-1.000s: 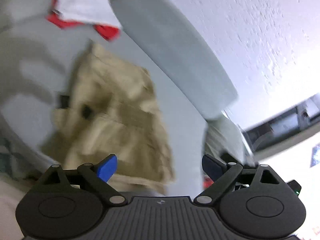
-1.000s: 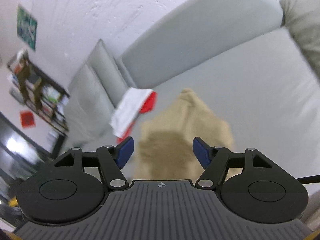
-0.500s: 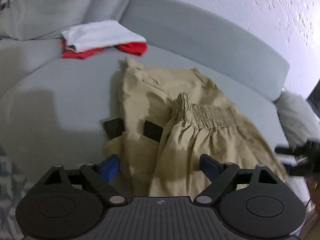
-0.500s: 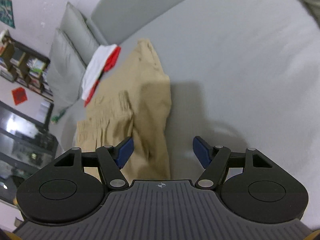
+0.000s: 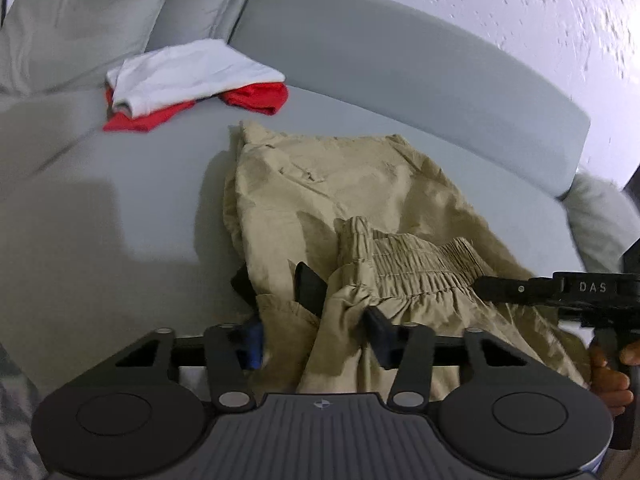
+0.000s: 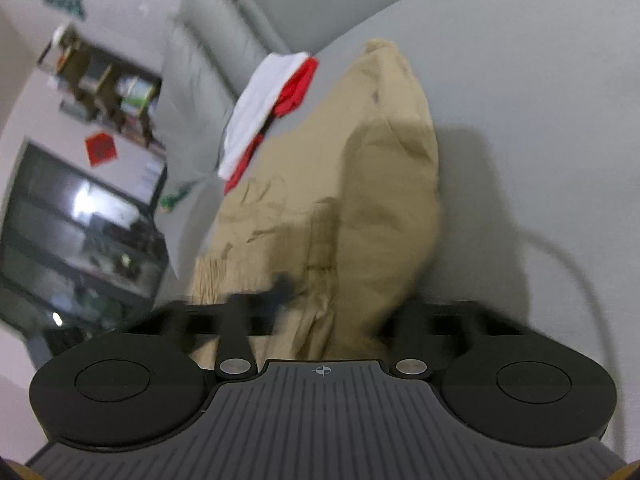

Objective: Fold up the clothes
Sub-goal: 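Lower the cuffs onto the trousers and open both grippers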

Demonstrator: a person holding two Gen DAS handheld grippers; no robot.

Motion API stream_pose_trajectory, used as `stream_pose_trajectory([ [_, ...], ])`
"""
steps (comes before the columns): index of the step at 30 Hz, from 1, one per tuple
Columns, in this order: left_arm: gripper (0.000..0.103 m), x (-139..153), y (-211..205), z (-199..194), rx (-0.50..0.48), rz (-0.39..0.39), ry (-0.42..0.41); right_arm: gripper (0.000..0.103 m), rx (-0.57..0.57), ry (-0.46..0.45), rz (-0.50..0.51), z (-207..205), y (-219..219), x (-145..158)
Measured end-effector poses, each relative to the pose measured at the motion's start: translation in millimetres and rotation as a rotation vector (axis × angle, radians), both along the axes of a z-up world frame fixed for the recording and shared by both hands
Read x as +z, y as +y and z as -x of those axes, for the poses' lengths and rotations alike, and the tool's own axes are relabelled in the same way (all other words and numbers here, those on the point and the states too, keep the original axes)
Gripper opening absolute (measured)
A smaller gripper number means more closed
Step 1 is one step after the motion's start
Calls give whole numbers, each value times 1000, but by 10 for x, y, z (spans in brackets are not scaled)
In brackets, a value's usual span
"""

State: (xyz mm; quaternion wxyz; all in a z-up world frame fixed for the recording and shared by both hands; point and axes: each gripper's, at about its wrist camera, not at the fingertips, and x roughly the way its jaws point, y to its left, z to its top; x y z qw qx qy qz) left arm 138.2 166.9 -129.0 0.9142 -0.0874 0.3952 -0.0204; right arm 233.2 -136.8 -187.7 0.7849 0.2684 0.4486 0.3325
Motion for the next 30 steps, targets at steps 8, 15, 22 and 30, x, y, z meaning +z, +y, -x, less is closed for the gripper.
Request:
stream_pose_trajectory([
  [8, 35, 19, -622, -370, -138, 44, 7, 17, -143, -200, 286, 380, -126, 532],
  [15, 33, 26, -1230, -481, -254, -5, 53, 18, -375, -81, 291, 657, -1024, 599],
  [22, 65, 188, -1086, -292, -105, -137, 74, 65, -416, 24, 366, 784, -1230, 507],
  [30, 17, 445, -1053, -5, -212, 59, -189, 25, -584, -238, 405, 1095, -1555, 876],
])
